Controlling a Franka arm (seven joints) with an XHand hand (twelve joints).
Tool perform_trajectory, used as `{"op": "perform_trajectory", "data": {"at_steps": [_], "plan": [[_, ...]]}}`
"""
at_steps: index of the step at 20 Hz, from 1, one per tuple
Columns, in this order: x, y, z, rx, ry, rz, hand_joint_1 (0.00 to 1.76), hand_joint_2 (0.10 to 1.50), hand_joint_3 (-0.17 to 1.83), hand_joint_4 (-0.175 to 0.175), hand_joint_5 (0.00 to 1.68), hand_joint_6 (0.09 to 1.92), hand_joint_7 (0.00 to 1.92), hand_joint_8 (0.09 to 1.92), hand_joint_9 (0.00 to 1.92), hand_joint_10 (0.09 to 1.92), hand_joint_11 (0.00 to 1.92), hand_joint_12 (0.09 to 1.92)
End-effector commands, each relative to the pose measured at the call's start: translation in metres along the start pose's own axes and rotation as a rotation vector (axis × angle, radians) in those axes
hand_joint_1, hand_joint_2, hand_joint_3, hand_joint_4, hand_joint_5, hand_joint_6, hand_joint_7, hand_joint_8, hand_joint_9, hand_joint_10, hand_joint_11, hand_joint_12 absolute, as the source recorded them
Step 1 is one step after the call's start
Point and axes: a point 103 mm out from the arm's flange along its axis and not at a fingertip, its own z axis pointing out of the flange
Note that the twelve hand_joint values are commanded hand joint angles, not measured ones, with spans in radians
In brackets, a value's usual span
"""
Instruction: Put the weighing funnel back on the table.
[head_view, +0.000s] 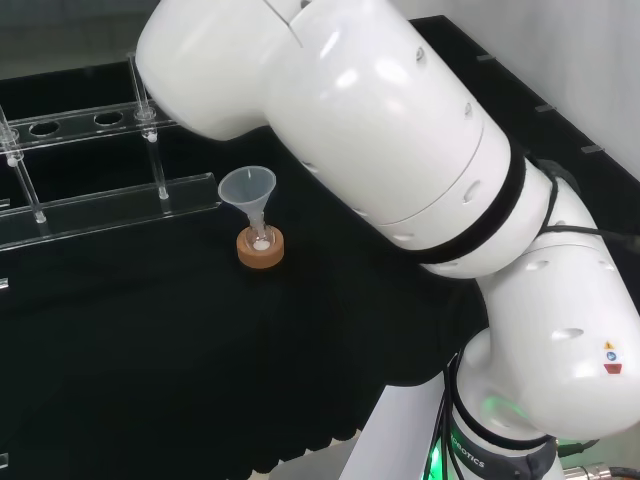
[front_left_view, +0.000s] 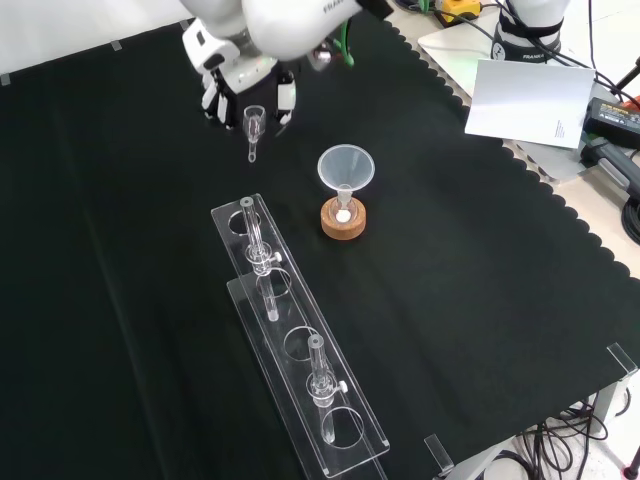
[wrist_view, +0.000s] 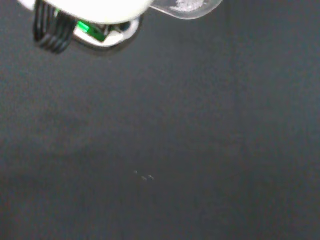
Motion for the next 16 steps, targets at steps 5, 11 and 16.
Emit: {"op": "perform_trajectory", "data": {"at_steps": [5, 11, 16], "plan": [[0.014, 0.035, 0.041, -0.034, 0.017, -0.027, 1.11, 0.68, 0.63, 0.175, 1.23, 0.75, 0.55, 0.67, 0.9, 0.34, 0.78, 1.06], [0.015, 0.044, 0.059, -0.048, 0.035, -0.046, 1.12, 0.67, 0.64, 0.175, 1.24, 0.73, 0.55, 0.68, 0.91, 0.34, 0.78, 1.06], [0.021, 0.053, 0.075, -0.017, 0.016, -0.062, 1.12, 0.67, 0.65, 0.175, 1.25, 0.71, 0.56, 0.68, 0.92, 0.34, 0.79, 1.05]]}}
